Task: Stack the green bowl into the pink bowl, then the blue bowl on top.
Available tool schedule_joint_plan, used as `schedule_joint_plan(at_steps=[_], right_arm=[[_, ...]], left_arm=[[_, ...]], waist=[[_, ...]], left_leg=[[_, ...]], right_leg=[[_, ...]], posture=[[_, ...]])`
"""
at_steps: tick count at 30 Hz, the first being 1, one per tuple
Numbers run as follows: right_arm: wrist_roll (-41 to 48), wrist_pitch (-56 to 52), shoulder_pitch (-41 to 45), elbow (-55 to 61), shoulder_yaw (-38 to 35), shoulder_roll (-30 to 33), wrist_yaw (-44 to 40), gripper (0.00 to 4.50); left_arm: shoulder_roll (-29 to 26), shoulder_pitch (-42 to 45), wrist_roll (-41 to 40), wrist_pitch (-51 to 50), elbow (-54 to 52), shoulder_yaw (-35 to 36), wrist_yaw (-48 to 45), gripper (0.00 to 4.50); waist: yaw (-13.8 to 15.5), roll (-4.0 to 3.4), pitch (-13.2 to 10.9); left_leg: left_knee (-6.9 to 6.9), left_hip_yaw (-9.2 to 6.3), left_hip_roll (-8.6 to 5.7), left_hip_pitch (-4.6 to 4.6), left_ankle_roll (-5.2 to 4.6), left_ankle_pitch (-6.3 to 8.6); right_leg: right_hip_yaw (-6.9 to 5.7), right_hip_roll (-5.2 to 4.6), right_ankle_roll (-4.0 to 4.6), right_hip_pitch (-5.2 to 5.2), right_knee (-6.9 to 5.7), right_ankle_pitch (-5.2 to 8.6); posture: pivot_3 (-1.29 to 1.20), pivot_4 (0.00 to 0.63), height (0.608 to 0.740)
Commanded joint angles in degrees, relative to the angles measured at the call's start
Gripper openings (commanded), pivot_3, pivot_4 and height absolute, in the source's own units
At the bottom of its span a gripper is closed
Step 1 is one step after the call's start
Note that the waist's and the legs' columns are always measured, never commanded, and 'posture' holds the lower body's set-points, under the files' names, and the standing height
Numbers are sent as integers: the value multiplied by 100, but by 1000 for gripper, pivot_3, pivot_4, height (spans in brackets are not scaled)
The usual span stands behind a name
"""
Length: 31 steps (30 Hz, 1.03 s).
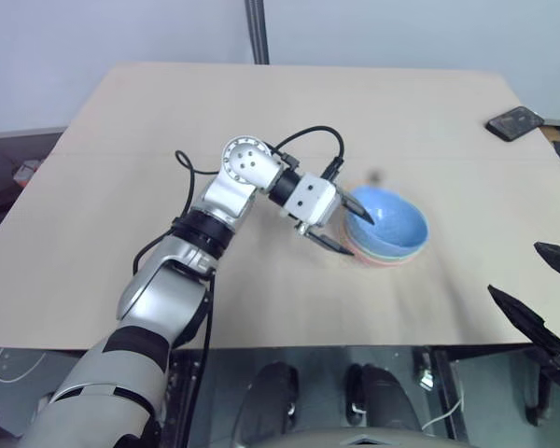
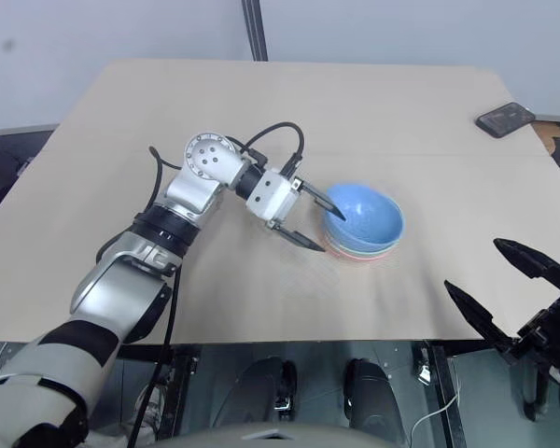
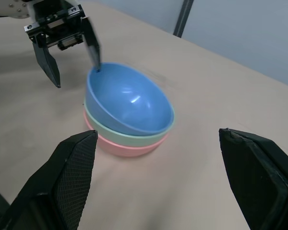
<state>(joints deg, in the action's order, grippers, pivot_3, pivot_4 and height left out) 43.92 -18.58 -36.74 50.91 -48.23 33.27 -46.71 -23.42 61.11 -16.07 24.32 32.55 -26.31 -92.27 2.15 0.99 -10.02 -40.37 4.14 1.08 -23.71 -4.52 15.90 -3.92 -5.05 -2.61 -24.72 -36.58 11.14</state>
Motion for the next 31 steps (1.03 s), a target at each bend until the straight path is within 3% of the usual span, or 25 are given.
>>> schedule_joint_plan(at_steps=[1,9,11,14,16,24,31], right_arm=[[37,87,32,51,13,166,-25,4262],[-329,-468,1082,-627,999,856,483,4262],[-332,-583,1480,-951,1252,1063,449,4262],[-493,-546,1821,-1455,1500,1398,69,4262],[-599,-485,2028,-1802,1636,1594,-188,4262],[-769,-388,2142,-3024,1277,2316,-1446,4262],[-923,-359,2321,-3535,1139,2534,-1846,4262]], left_arm=[[-109,-217,-304,-516,-528,579,206,3390],[-883,-1824,-500,-2408,-2149,1996,2133,3390],[-1155,-2327,-919,-3270,-2760,2326,2337,3390],[-1483,-3014,-1409,-4117,-3488,2782,2583,4247],[-1618,-3472,-1413,-4311,-3920,3062,2921,4429],[-2412,-5448,-2038,-5215,-5507,4361,3219,4429],[-2531,-6481,-2334,-5564,-6123,5149,3486,4429]], waist=[[-11,0,0],[-156,-3,2],[-148,-1,0],[-120,-1,-1],[-95,0,-1],[-112,-1,-1],[-125,-3,0]], left_leg=[[0,0,1,1,0,0],[0,6,7,9,3,-2],[0,7,7,9,12,-7],[0,3,9,6,16,-9],[0,2,7,5,19,-10],[2,2,4,4,25,-12],[2,6,7,11,20,-7]], right_leg=[[1,0,0,0,-1,0],[11,0,0,0,-7,-1],[10,0,0,-1,-9,-1],[5,-2,0,-2,-9,0],[3,-5,0,-2,-7,0],[1,-10,2,2,5,1],[3,-11,8,6,3,23]], posture=[[0,150,740],[0,150,740],[0,150,740],[0,150,740],[0,150,740],[0,150,740],[0,150,740]])
